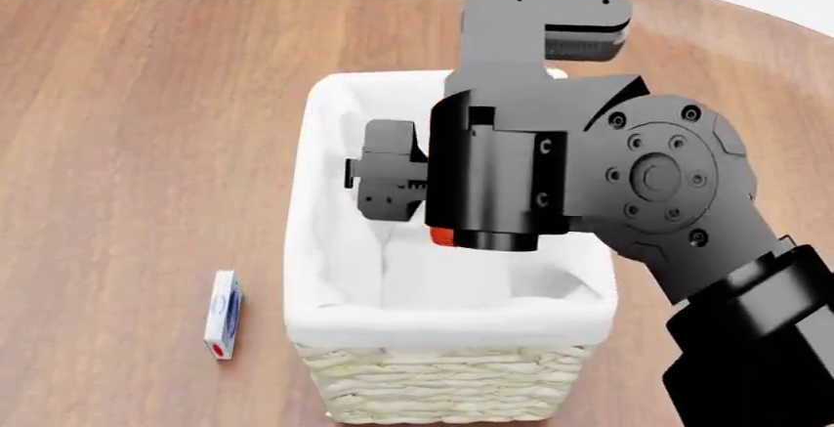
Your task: Pick up the ketchup, and put it in the basket.
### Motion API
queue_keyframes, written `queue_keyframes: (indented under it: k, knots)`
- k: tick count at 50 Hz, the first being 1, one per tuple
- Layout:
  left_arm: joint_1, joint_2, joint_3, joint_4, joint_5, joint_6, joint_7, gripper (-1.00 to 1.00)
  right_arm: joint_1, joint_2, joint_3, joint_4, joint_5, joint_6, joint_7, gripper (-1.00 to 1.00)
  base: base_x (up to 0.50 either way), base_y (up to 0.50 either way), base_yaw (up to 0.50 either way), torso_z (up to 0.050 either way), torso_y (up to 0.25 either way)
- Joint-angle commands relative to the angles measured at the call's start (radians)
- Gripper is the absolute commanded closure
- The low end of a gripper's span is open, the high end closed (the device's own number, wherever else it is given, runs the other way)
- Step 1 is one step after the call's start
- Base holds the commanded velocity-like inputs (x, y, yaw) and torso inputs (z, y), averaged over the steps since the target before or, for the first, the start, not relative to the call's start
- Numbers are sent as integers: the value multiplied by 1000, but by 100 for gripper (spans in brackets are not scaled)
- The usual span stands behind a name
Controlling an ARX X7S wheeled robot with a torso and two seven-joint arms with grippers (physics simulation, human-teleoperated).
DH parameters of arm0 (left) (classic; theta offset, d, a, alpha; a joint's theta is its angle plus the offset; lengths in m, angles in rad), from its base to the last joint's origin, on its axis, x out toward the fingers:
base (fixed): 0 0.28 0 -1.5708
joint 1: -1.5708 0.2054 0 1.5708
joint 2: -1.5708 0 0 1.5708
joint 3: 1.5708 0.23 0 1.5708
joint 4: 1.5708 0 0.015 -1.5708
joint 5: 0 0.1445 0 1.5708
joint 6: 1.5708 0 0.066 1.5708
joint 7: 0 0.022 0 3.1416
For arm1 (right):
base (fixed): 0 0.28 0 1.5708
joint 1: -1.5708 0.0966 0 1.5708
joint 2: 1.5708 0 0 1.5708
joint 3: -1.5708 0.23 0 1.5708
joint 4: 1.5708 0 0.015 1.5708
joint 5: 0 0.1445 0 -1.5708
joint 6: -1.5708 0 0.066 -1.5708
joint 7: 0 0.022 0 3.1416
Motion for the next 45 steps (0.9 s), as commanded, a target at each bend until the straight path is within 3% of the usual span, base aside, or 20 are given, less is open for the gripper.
queue_keyframes:
  k: [1, 45]
  knots:
    - [-13, 9, 14, -5, -3, -4, 1, -100, 42, -31, -22, 109, 14, 43, 24, 100, 0, 0, 0, 0, 0]
    - [-3, 11, 5, -28, -16, 7, 16, -100, 110, -177, -127, 417, -97, 50, -192, 100, 0, 0, 0, 0, 0]
